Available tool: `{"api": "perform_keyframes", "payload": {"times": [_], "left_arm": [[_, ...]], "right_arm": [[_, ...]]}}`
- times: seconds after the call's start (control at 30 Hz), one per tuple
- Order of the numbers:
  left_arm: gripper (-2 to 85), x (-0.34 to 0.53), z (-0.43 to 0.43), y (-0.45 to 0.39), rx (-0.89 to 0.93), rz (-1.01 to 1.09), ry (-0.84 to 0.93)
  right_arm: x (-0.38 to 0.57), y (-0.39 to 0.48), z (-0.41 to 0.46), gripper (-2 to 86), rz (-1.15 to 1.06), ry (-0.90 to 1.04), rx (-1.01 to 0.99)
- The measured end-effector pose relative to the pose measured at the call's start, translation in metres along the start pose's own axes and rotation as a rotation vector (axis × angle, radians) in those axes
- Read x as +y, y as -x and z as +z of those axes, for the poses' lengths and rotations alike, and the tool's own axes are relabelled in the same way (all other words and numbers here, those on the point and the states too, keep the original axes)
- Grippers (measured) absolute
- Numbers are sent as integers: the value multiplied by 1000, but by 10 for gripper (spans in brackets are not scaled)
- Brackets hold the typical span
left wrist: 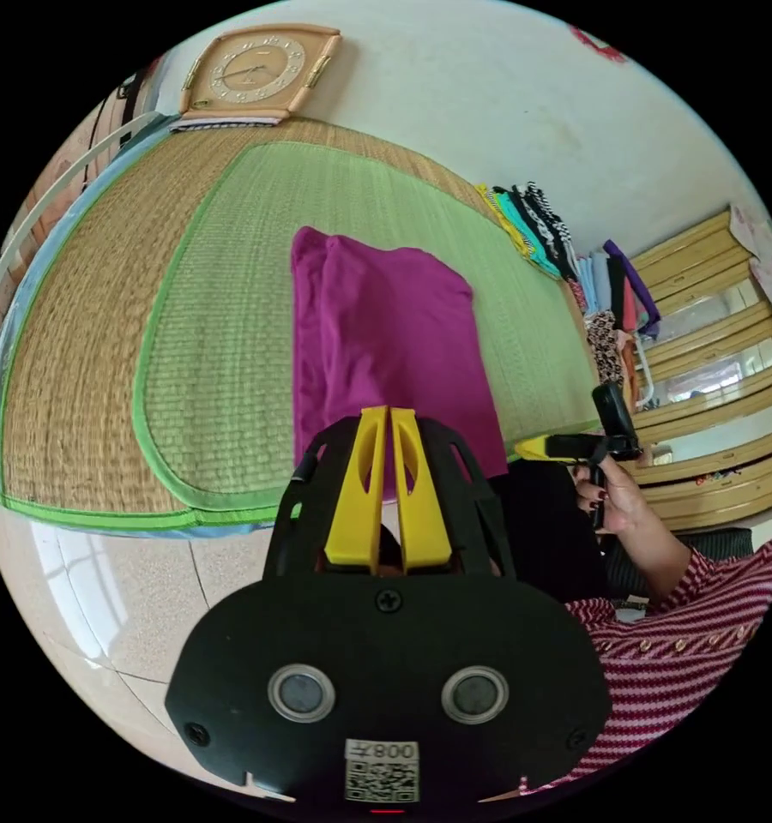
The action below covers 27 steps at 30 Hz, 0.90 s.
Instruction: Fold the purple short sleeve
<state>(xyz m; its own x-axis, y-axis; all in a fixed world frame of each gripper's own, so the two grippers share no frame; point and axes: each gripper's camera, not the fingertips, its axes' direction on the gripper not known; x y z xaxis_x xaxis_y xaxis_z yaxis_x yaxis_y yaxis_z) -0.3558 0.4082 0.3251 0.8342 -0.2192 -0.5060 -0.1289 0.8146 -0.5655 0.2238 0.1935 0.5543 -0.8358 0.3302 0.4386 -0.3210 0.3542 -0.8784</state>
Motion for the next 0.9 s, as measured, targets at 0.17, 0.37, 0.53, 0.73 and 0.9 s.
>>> {"api": "perform_keyframes", "payload": {"times": [0.17, 0.37, 0.53, 0.73, 0.9], "left_arm": [[52, 23, 69, -84, -26, 230, 139], [76, 50, 135, -171, -270, 548, 213], [60, 76, 173, -205, -462, 698, 227], [22, 93, 191, -228, -515, 725, 210], [12, 103, 185, -241, -459, 667, 167]], "right_arm": [[4, -17, -18, 68, 49, -27, -69], [4, -18, -32, 77, 67, -38, -102], [2, -19, -39, 81, 83, -41, -138], [1, -22, -42, 83, 109, -37, -176], [-1, -19, -43, 87, 115, -37, -210]]}}
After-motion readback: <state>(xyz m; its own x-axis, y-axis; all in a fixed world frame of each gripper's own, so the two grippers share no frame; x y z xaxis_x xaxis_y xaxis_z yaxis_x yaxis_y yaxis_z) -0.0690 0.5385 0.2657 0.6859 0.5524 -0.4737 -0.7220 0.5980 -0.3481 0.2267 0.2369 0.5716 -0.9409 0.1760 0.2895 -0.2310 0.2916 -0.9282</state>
